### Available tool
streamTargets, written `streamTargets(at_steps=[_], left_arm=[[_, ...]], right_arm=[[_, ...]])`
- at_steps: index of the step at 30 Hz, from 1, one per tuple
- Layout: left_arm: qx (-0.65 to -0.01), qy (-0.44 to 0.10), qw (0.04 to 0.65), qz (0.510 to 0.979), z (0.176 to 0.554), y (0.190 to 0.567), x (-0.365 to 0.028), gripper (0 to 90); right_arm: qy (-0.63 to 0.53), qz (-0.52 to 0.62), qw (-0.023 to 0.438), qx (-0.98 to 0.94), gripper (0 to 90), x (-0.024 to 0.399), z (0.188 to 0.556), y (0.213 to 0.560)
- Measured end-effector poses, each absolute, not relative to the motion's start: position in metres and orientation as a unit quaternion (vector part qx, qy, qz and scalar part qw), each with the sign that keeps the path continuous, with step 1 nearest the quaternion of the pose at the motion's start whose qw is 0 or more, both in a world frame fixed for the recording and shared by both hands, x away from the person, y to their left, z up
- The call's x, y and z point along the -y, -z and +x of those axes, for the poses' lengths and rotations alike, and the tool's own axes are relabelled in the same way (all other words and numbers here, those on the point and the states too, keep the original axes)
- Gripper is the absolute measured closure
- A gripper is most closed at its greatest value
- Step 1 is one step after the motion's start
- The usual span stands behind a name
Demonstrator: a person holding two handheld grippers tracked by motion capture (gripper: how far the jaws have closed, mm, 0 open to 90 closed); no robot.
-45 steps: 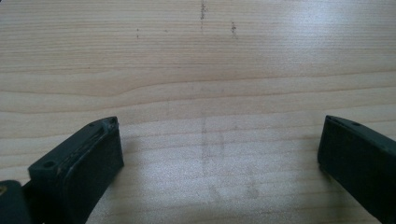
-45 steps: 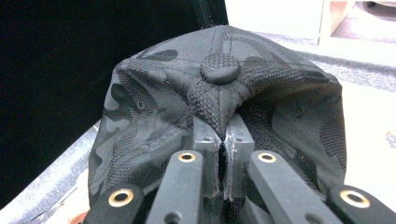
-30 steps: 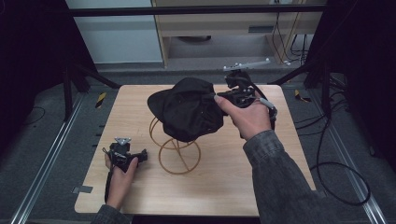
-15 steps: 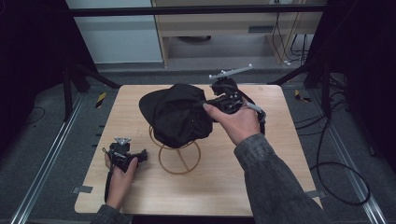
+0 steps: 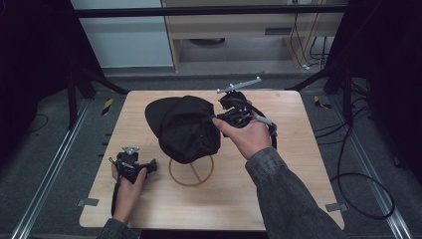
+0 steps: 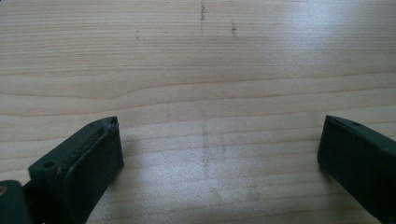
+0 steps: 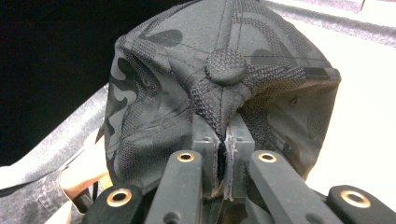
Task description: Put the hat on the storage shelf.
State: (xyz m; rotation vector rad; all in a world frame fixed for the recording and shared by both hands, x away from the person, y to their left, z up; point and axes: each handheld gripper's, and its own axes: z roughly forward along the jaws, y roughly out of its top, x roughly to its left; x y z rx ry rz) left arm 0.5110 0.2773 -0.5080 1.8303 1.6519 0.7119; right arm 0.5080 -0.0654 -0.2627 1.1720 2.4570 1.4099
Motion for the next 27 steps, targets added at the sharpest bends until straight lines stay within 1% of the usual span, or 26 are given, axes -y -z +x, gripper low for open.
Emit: streamTargets(at_steps=[19,27], left_arm=[[-0.618,-0.266,0.284,0.684,0.511,0.508,-0.277,0.0],[-0.617,-0.266,0.284,0.684,0.511,0.508,-0.277,0.0]], right_arm=[[-0.456,0.381,0.039,-0.804,84.9,0.061,0.512,0.274],[-0.45,0.374,0.048,-0.809,83.4,0.055,0.511,0.278]])
